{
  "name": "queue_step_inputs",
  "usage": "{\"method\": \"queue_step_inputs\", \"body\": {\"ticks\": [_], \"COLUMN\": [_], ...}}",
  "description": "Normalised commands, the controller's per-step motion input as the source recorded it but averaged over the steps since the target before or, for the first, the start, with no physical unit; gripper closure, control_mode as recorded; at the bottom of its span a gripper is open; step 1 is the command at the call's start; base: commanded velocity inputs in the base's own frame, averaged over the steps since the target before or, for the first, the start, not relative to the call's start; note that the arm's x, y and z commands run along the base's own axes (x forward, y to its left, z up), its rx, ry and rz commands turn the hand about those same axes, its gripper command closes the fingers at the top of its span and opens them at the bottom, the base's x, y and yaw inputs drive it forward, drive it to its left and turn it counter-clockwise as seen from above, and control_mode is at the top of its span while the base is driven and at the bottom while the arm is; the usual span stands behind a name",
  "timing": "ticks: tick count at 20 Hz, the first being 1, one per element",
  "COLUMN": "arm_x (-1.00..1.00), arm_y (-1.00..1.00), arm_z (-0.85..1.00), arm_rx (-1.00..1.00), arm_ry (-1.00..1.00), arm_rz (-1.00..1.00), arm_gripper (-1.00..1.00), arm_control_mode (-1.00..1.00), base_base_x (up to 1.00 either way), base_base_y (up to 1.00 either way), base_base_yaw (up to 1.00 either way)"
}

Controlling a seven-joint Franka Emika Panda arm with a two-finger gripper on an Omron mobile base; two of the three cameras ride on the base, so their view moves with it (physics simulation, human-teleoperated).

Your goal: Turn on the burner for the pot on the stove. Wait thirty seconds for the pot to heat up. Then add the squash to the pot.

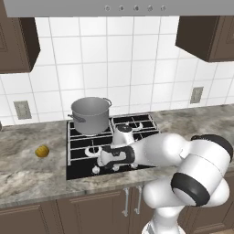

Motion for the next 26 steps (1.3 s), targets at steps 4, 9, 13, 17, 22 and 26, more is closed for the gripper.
{"method": "queue_step_inputs", "body": {"ticks": [4, 9, 13, 17, 22, 26], "arm_x": [0.0, 0.0, 0.0, 0.0, 0.0, -0.03], "arm_y": [-0.06, -0.21, 0.0, 0.0, 0.0, 0.0], "arm_z": [0.0, 0.0, 0.0, 0.0, 0.0, 0.0], "arm_rx": [0.0, 0.0, 0.0, 0.0, 0.0, 0.0], "arm_ry": [0.0, 0.0, 0.0, 0.0, 0.0, -0.01], "arm_rz": [0.0, 0.0, 0.0, 0.0, 0.0, 0.02], "arm_gripper": [-1.0, -1.0, -1.0, 1.0, 1.0, 1.0], "arm_control_mode": [-1.0, -1.0, -1.0, -1.0, -1.0, -1.0], "base_base_x": [0.0, 0.0, 0.0, 0.0, 0.0, 0.0], "base_base_y": [0.0, 0.0, 0.0, 0.0, 0.0, 0.0], "base_base_yaw": [0.0, 0.0, 0.0, 0.0, 0.0, 0.0]}}
